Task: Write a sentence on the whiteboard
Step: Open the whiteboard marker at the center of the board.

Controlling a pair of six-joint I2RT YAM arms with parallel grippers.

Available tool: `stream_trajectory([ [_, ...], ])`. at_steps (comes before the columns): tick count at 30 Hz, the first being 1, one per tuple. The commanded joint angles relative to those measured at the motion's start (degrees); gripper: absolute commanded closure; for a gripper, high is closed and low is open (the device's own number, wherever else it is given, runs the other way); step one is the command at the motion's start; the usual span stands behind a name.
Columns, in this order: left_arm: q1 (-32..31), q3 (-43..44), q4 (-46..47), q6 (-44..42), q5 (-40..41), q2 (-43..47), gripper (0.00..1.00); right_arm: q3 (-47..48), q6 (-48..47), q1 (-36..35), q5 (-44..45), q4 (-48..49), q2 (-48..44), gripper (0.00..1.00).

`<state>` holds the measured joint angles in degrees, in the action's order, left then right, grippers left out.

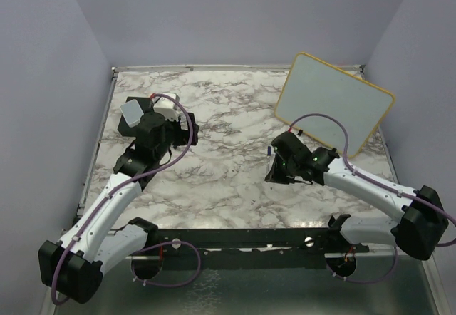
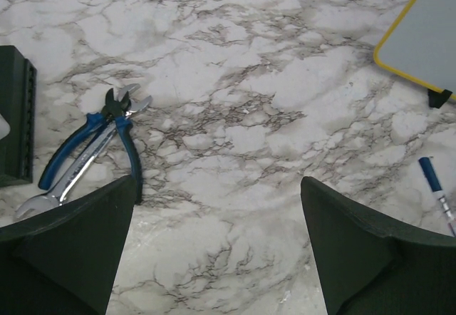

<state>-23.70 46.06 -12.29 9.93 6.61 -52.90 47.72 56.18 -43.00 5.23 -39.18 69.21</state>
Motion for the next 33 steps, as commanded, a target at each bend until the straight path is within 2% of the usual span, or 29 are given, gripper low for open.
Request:
stream_trajectory([
  [1,-0.2,1.8,3.0,8.7,-9.6,-2.4,0.01,1.5,-15.5,-3.3,-5.9,8.1,0.4,1.0],
  [4,0.0,1.3,4.7,12.9,-11.2,-2.7,0.01,0.9,-21.9,-3.3,-10.4,15.6,-2.3,1.0],
  [9,0.4,1.3,6.2,26.8,-12.7,-4.6,0.01,0.4,-30.9,-3.4,-10.2,21.0,-5.9,1.0],
  [11,0.4,-0.4,11.1,33.9,-16.1,-5.5,0.01,0.6,-34.0,-3.4,-10.7,22.4,-5.8,1.0],
  [14,0.4,-5.4,24.6,46.2,-20.2,-5.7,0.01,1.5,-37.2,-3.5,-11.0,24.0,-4.7,1.0],
  [16,0.4,-7.7,30.8,51.2,-21.3,-6.1,0.01,1.9,-38.5,-3.5,-11.5,24.9,-3.9,1.0],
  [27,-1.0,-8.1,33.6,52.6,-26.4,-13.4,0.03,3.2,-42.1,-3.6,-15.8,26.9,-0.6,1.0],
  [28,-1.4,-7.6,33.6,52.5,-26.5,-13.8,0.05,3.4,-42.3,-3.6,-15.9,26.8,-0.3,1.0],
  [33,-2.6,-7.3,33.6,52.3,-26.4,-16.0,0.31,4.2,-42.7,-3.6,-16.7,26.8,-0.2,1.0],
])
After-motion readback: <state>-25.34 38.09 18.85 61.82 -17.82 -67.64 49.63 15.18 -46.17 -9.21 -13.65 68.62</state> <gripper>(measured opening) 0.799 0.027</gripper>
